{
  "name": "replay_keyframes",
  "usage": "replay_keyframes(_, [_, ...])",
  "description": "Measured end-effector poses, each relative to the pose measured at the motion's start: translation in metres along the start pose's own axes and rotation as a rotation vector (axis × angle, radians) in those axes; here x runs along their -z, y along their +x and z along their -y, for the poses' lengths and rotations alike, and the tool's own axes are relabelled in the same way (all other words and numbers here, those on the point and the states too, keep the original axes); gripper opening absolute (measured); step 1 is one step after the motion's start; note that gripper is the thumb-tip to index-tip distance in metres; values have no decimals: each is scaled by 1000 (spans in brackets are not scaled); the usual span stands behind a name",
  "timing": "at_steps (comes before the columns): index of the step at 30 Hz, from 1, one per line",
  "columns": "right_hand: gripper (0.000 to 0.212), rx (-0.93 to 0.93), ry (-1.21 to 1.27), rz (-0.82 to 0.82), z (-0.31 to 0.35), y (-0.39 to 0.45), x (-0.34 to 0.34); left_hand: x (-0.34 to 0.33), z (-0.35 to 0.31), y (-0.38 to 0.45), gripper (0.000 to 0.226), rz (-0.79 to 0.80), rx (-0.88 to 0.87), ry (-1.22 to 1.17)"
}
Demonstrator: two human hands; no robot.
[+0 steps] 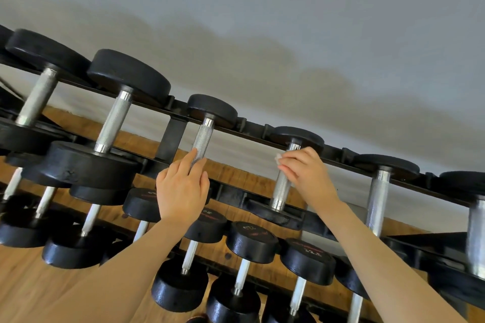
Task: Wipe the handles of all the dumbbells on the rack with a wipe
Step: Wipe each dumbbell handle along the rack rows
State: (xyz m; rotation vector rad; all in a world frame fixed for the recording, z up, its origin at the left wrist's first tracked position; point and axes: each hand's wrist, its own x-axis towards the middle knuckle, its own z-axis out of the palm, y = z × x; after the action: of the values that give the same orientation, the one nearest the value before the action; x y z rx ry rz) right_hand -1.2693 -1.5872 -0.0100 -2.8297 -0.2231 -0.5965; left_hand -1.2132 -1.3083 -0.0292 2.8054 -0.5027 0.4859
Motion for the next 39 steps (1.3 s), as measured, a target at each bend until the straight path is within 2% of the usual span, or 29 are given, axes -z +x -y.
replay_keyframes(8, [21,-127,48,-62,7,-1,0,0,-1,0,44,1,5,-8])
replay_keyframes(13, [22,-65,47,0,6,-14,-4,0,0,0,45,13,8,-18])
replay_keyframes(19, [16,-75,-35,33,5,11,4,2,-1,1,41,28,13,-11])
replay_keyframes(25, [30,157,-111,100,3,1,8,0,0,-1,26,24,16,-15])
replay_keyframes(30, [19,275,-136,117,-4,9,7,1,0,-1,25,25,23,-6])
replay_keyframes(33, [28,379,-165,203,-13,0,9,2,-1,-1,25,27,19,8])
replay_keyframes(36, [45,369,-141,239,-24,3,8,1,-1,0,26,34,22,6])
replay_keyframes(39, [46,347,-100,219,-20,6,7,2,-1,0,29,31,19,1])
